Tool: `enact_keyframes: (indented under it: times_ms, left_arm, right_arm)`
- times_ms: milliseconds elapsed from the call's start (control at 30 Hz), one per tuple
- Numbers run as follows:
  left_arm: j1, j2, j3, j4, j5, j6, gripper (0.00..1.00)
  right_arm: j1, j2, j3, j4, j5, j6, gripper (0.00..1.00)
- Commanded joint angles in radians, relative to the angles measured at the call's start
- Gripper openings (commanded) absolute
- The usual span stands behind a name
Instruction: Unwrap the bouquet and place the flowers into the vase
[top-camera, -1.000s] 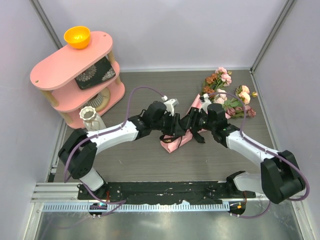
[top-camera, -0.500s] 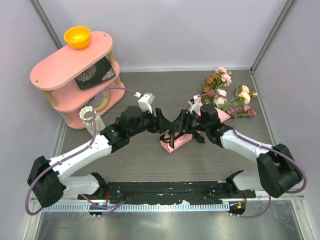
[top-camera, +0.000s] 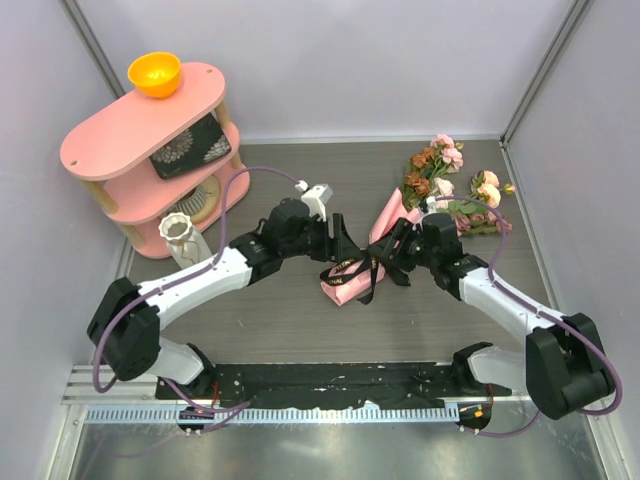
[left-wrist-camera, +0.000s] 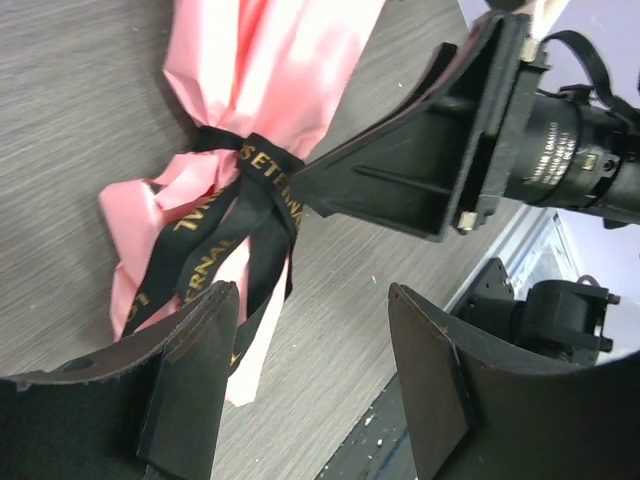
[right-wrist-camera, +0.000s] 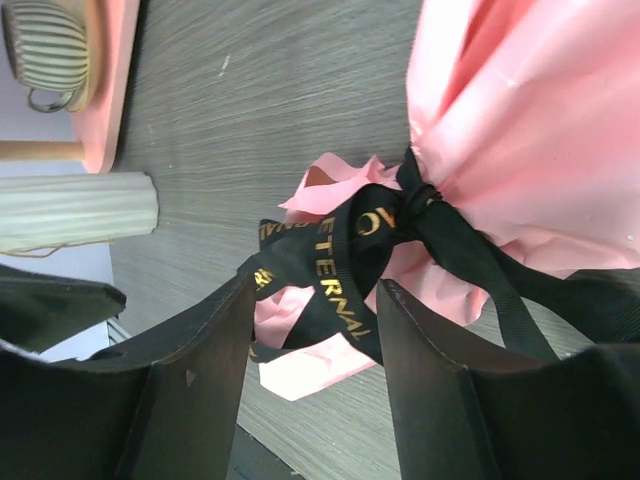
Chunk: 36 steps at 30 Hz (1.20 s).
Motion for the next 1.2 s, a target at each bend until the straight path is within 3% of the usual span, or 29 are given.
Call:
enact_keyframes:
  times_ms: [0,233,367,433,533,567,667,767,933,1167]
  left_arm:
    - [0.004,0.090,0.140,-0.084,0.119,0.042,0.63]
    - [0.003,0.149,0.162,-0.080,0.160,0.045,0.50]
    - [0.003,0.173,0.190,-0.098,0.156,0.069,0.59]
    - [0.003,0.193,0.205,-0.112,0.154,0.080,0.61]
    - [0.003,0.212,0.222,-0.129,0.151,0.091,0.61]
    - [0.003,0.215,0.223,-0.132,0.139,0.094,0.59]
    - [0.003,0.224,0.217,-0.135,0.110,0.099,0.62]
    - [0.003,0.238,0.213,-0.139,0.052,0.105,0.70]
    - [0.003,0.299,0.257,-0.165,0.042,0.140,0.73]
    - [0.003,0.376,0.239,-0.141,0.031,0.128,0.50]
  right_arm:
    - [0.000,0.031,0.008,0.048,0.044,0.049,0.54]
    - [-0.002,0.028,-0.039,0.120,-0.009,-0.059,0.46]
    - [0.000,0.025,-0.065,0.157,-0.084,-0.112,0.58]
    - [-0.002,0.017,-0.082,0.167,-0.103,-0.132,0.59]
    - [0.001,0.016,-0.073,0.132,-0.088,-0.159,0.45]
    - [0.000,0.019,-0.067,0.123,-0.088,-0.163,0.33]
    - [0.001,0.017,-0.050,0.109,-0.103,-0.162,0.20]
    - [0.000,-0.018,-0.045,0.095,-0.086,-0.148,0.16]
    - [0.000,-0.059,-0.030,0.062,-0.081,-0.148,0.09]
    - [0.000,-0.061,0.010,0.052,-0.098,-0.149,0.05]
